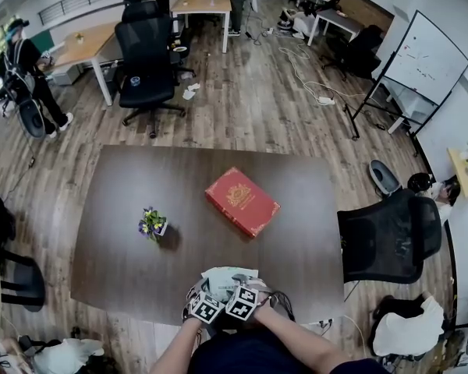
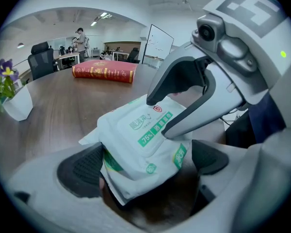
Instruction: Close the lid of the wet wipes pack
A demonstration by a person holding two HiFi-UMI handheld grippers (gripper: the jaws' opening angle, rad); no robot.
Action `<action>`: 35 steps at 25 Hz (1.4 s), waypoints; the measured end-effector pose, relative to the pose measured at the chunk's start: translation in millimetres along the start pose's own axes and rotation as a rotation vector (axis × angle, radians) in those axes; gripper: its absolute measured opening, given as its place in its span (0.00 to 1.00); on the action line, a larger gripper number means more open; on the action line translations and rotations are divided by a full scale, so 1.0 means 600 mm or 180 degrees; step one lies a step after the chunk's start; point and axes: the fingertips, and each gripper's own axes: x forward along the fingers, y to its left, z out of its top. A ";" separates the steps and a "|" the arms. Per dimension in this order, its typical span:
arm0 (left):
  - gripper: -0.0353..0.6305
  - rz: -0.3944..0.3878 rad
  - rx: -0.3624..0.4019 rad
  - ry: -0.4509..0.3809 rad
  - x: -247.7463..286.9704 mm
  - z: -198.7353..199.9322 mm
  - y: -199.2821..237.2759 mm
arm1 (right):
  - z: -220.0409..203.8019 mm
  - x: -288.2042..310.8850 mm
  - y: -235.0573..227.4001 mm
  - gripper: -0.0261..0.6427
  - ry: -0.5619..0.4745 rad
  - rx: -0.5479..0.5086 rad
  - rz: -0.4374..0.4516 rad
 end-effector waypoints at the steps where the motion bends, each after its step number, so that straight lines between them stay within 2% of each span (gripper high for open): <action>1: 0.90 0.0013 0.0006 0.0002 0.000 0.000 0.001 | 0.000 0.003 -0.001 0.39 0.0006 0.0030 0.0031; 5: 0.90 0.0055 -0.0033 -0.0078 -0.003 0.001 0.004 | 0.002 0.003 0.000 0.39 -0.0031 0.0102 0.0054; 9: 0.93 0.0164 -0.0145 -0.0354 -0.039 0.025 0.002 | -0.001 -0.001 0.002 0.39 -0.0142 0.0238 0.0028; 16: 0.95 0.0263 -0.0075 -0.0764 -0.141 0.063 -0.013 | -0.009 -0.003 -0.001 0.39 -0.0251 0.0401 -0.0044; 20: 0.95 0.0345 -0.0164 -0.0982 -0.214 0.083 -0.009 | -0.015 -0.006 -0.001 0.39 -0.0275 0.0548 -0.0133; 25: 0.95 0.0405 -0.0395 -0.1437 -0.301 0.104 -0.016 | -0.020 -0.006 0.002 0.38 -0.0389 0.0717 -0.0248; 30: 0.95 0.0418 -0.0365 -0.1593 -0.348 0.106 -0.049 | -0.028 -0.006 0.004 0.38 -0.0446 0.0875 -0.0347; 35: 0.95 0.0367 -0.0357 -0.1607 -0.363 0.089 -0.081 | -0.030 -0.008 -0.001 0.38 -0.0495 0.1095 -0.0392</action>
